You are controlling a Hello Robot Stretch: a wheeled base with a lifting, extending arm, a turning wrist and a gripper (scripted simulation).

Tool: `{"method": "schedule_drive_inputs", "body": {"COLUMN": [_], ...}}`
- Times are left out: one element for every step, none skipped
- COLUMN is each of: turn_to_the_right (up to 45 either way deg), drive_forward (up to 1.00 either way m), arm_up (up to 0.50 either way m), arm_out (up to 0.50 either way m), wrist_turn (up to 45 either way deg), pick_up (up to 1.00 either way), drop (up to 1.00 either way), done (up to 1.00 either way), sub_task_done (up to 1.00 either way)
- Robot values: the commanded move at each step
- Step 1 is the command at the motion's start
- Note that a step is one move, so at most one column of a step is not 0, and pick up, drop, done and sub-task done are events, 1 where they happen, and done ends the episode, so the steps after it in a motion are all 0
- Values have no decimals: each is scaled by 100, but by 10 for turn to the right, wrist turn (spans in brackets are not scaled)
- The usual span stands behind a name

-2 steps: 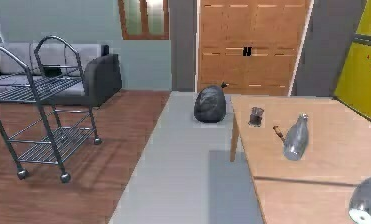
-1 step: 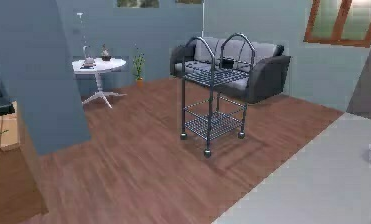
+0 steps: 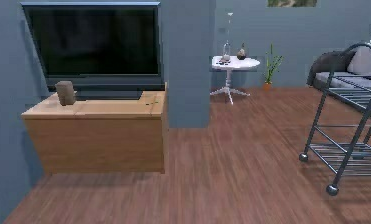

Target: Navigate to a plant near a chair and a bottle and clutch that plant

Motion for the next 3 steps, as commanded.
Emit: {"method": "schedule_drive_inputs", "body": {"turn_to_the_right": [0,450,330], "drive_forward": [30,0,0], "arm_up": [0,0,0], "arm_out": [0,0,0], "wrist_turn": [0,0,0], "pick_up": [0,0,0], "drop": [0,0,0], "done": [0,0,0], "sub_task_done": [0,0,0]}}
